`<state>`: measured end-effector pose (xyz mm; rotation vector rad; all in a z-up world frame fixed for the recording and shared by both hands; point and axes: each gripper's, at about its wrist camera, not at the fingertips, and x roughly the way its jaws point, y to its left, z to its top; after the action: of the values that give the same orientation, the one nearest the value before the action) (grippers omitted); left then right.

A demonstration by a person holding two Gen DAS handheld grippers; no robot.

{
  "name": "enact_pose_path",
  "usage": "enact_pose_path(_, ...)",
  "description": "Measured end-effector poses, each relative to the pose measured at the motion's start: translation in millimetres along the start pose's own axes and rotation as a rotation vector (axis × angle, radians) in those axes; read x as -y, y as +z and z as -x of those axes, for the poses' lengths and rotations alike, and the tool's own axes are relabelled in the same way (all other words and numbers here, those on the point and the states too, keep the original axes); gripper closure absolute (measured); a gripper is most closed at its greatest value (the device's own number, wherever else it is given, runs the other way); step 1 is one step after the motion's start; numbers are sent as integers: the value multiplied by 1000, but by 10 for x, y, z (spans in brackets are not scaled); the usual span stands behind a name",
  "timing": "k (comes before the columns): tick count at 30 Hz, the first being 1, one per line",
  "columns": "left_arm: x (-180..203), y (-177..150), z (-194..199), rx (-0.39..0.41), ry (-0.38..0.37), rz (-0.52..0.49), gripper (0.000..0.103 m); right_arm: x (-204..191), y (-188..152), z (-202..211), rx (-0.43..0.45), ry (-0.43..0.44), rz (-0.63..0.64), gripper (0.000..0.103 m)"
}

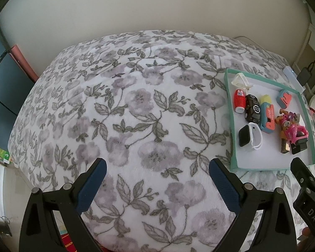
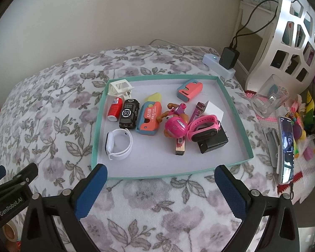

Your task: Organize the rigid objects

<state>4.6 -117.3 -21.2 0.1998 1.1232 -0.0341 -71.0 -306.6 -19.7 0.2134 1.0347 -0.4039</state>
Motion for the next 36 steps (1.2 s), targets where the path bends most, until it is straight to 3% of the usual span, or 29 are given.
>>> enact_pose_path(36, 7, 16, -25, -6, 0, 1, 5, 2, -2, -36, -6, -1, 1, 0)
